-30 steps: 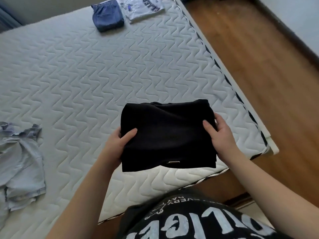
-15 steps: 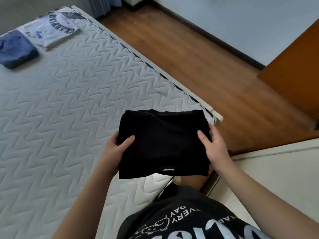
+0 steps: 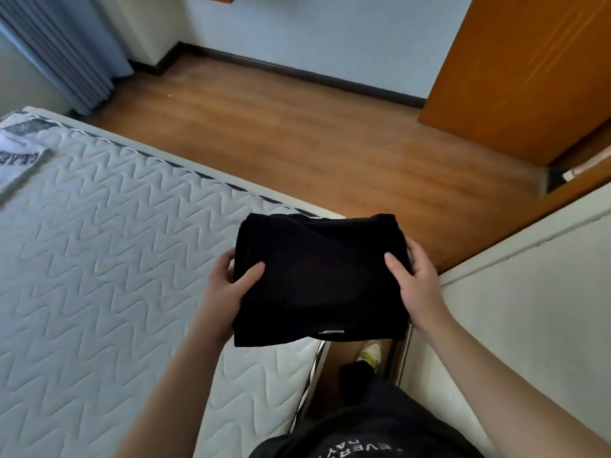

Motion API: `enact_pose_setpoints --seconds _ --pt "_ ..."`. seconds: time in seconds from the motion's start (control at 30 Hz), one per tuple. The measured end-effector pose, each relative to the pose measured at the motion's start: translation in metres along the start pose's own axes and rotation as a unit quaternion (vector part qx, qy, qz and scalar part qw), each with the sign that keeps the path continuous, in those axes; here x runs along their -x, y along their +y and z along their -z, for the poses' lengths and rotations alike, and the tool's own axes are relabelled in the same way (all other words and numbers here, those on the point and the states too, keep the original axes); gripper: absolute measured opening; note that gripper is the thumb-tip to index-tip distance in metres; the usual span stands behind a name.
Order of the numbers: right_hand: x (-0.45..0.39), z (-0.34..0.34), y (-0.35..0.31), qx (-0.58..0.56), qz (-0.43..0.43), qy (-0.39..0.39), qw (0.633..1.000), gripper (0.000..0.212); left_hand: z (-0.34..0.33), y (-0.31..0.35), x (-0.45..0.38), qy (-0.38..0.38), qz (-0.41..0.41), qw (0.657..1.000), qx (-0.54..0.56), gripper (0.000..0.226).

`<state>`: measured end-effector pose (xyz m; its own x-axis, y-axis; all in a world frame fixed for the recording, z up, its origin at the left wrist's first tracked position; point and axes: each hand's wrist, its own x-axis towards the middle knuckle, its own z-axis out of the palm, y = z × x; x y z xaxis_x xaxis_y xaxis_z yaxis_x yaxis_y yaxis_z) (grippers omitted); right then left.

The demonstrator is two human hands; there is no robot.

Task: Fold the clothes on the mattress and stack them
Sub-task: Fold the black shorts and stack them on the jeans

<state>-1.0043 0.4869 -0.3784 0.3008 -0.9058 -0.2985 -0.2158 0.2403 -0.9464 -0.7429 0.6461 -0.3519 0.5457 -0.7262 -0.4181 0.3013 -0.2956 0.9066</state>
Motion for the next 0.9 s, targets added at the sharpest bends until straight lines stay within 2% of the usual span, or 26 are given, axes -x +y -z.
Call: enact_pose_setpoints --seconds 0.1,0.33,0.43,0.8,0.9 --pt "-0.043 0.020 -0.009 0.008 -0.002 -0.002 1.000 0.045 -0.034 0.017 -0.024 0.009 -0.002 1.000 0.003 0.039" --pt "-0.120 0.044 -0.038 -0.002 0.012 -0.007 1.000 0.038 -0.086 0.056 -0.068 0.033 -0.023 0.999 -0.011 0.036" --pt "-0.142 0.048 -0.043 -0.009 0.013 -0.006 1.000 0.042 -0.097 0.065 -0.086 0.031 -0.023 0.999 -0.019 0.032" --pt "-0.225 0.062 -0.079 0.002 0.015 -0.012 1.000 0.039 -0.126 0.093 -0.201 -0.028 -0.013 1.000 0.001 0.034" --pt "-0.251 0.069 -0.088 0.003 0.016 0.007 1.000 0.044 -0.142 0.100 -0.230 -0.044 -0.012 0.999 0.006 0.032"
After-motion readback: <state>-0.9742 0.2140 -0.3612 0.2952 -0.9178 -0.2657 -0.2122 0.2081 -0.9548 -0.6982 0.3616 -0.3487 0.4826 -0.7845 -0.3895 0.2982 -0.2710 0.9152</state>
